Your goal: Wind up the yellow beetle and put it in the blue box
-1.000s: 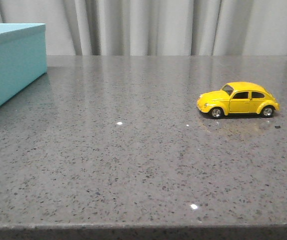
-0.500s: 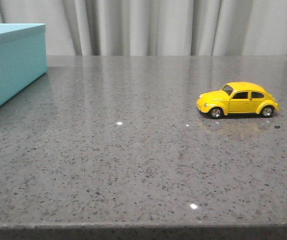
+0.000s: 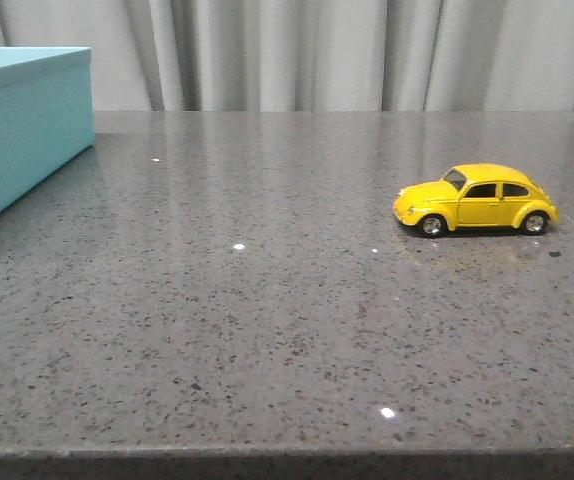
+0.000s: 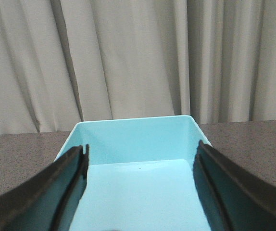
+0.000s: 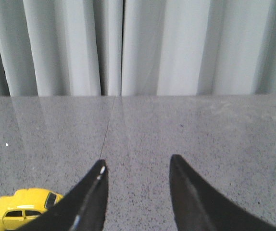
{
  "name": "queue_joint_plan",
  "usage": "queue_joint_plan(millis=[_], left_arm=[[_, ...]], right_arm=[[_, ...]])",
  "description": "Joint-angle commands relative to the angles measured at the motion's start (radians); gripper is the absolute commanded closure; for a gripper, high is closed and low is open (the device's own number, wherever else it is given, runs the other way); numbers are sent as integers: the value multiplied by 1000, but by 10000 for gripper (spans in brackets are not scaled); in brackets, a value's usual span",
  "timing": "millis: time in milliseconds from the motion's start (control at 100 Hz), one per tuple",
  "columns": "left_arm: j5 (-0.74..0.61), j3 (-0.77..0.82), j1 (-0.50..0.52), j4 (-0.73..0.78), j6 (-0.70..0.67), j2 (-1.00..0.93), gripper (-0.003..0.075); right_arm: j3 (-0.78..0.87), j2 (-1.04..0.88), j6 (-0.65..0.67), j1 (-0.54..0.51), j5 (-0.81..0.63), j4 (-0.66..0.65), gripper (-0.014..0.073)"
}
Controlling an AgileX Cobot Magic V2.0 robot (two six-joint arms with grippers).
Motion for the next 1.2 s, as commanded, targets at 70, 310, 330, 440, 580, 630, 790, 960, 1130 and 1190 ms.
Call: queue_joint_plan(millis=[70,310,330,440,580,630,790,960,1130,1190], left_arm=[[-79,-71,-5,0,-8,61,258],[-93,-71,-5,-2,-8,61,258],[-93,-71,-5,-2,-8,61,258],[-105,-71,-5,0,-8,61,258],[-108,-72,-5,0,-8,61,258],[-108,-73,-5,0,-8,61,258],[-110,-73,-5,0,-8,61,258],[-108,-73,-5,0,-8,61,258],[-85,-88,-5,0,-8,65,258],[-63,-104,-5,0,-8,75,258]], right_arm=[[-119,87,-7,1,8,0,244],[-124,132,-7,2,-27,4,245],[-133,136,-7,2,-13,4,245],[-203,199,-7,2,106,4,245],[-342,318,-7,13,257,4,245],[-403,362,-7,24,296,4,242],[-573,517,-7,54,457,29,230],[-730,674,-7,88,594,78,146],[-866,827,-6,149,737,97,84],[-899,868,3,167,766,98,84]])
